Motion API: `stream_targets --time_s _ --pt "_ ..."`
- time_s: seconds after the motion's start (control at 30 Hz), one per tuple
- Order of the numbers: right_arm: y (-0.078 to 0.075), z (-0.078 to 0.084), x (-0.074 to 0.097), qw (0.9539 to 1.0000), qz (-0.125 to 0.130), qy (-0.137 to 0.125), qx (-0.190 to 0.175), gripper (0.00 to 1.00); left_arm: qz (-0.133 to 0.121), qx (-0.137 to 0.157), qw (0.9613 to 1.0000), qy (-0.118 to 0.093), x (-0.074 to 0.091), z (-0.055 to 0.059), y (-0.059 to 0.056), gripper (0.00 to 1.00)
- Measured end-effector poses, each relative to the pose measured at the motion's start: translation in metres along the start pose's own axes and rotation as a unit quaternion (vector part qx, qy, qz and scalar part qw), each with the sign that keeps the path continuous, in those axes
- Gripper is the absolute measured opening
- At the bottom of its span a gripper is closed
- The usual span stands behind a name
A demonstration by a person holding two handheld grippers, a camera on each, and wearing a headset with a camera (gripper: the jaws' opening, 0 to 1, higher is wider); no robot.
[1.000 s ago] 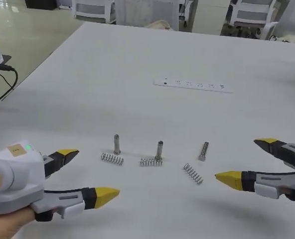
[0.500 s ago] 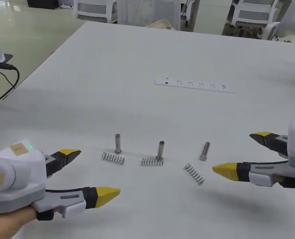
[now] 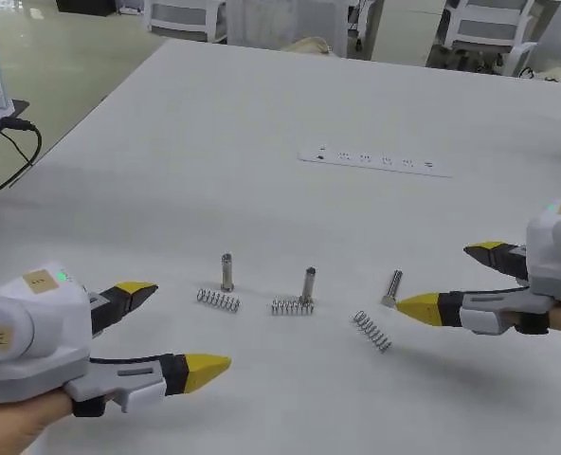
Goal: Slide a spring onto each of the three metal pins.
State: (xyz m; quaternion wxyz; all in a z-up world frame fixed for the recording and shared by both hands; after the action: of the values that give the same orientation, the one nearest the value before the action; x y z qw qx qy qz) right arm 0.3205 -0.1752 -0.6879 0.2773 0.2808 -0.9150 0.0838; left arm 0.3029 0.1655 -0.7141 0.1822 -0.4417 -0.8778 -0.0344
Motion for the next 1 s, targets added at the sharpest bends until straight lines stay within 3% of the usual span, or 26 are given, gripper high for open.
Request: stream_targets --time_s 0.57,1.0 --pt "-0.006 -0.004 -0.015 0.9996 0.006 0.024 -0.014 0.79 0.003 0.000 1.0000 0.002 -0.001 0.002 0.001 0.76" --pt "-0.011 -0.004 -0.024 0.9984 0.022 0.040 -0.033 0.65 0.005 -0.001 1.0000 0.002 -0.001 0.002 0.001 0.74"
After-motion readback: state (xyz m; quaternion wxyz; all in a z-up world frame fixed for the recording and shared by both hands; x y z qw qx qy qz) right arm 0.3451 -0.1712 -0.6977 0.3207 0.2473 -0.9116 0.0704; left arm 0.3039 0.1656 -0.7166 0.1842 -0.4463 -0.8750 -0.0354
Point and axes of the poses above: the centre of the closed fingertips' face, and the gripper's own axes: x roughly backward along the fingers, y roughly to its left, z roughly out of its underside, the point moved 7 cm from there along x, roughly backward along the fingers
